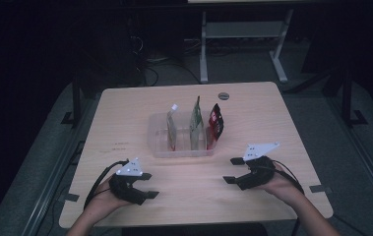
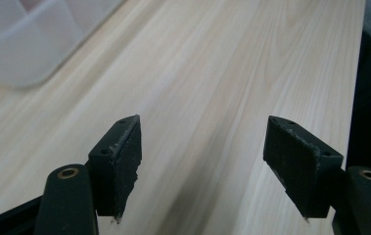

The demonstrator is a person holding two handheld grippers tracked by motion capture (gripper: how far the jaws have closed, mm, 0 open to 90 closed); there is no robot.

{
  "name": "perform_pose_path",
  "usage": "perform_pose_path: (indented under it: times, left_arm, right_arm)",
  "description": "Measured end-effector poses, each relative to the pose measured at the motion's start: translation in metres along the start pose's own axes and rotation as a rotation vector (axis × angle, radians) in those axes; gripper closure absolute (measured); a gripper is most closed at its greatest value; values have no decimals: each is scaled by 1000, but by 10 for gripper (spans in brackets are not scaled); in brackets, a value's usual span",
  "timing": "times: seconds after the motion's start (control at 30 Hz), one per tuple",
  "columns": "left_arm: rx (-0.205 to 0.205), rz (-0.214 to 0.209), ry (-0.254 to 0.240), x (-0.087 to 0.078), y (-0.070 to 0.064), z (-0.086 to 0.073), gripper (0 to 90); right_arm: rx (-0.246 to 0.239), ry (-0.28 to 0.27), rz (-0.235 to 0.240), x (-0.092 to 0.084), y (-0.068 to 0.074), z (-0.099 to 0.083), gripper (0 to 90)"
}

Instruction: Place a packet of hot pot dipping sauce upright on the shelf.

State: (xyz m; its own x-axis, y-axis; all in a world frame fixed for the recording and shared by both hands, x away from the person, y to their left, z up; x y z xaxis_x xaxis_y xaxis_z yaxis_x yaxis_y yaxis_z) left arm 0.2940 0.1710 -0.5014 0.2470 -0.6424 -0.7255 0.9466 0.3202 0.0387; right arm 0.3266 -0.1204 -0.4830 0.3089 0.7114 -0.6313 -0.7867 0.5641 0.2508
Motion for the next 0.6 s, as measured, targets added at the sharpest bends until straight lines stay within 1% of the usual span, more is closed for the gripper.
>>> perform_pose_path:
  times: [0.03, 0.1, 0.13, 0.17, 0.2, 0.23, 0.27, 0.3, 0.33, 0.4, 0.5, 0.6]
  left_arm:
    - [-1, 1, 6, 0, -1, -3, 300]
    - [11, 4, 22, 0, -3, -7, 297]
    - [23, 7, 34, 1, -3, -9, 297]
    - [44, 10, 52, 1, -3, -10, 295]
    - [46, 11, 53, 2, -4, -10, 290]
    - [58, 12, 57, 1, -4, -9, 286]
    - [55, 12, 53, 1, -4, -8, 285]
    - [46, 13, 42, 1, -5, -7, 282]
    - [46, 12, 40, 1, -5, -7, 281]
    - [45, 9, 40, 1, -6, -7, 280]
    - [55, 9, 49, 1, -5, -8, 274]
    - [50, 9, 40, 2, -5, -7, 261]
  right_arm:
    - [0, 2, -6, 0, -2, -3, 284]
    - [0, 16, -19, -2, -4, -10, 280]
    - [-6, 22, -37, -2, -7, -14, 280]
    - [-11, 28, -46, -3, -8, -15, 280]
    - [-21, 32, -54, -4, -10, -16, 279]
    - [-22, 35, -59, -5, -10, -16, 278]
    - [-17, 36, -54, -6, -11, -16, 277]
    - [-22, 32, -48, -6, -11, -16, 277]
    - [-13, 35, -46, -6, -11, -17, 277]
    - [-14, 38, -37, -5, -12, -18, 274]
    - [-20, 42, -32, -5, -11, -19, 265]
    - [-19, 33, -27, -5, -11, -17, 254]
Point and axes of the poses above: each handheld gripper's, and its own axes: x roughly forward along the jaws, z roughly out of its top, y roughly to its left, the point moved 9 cm from there along x, roughly forward along the jaws, and after that the axes turned 11 degrees about x, right-handed, at the moved point
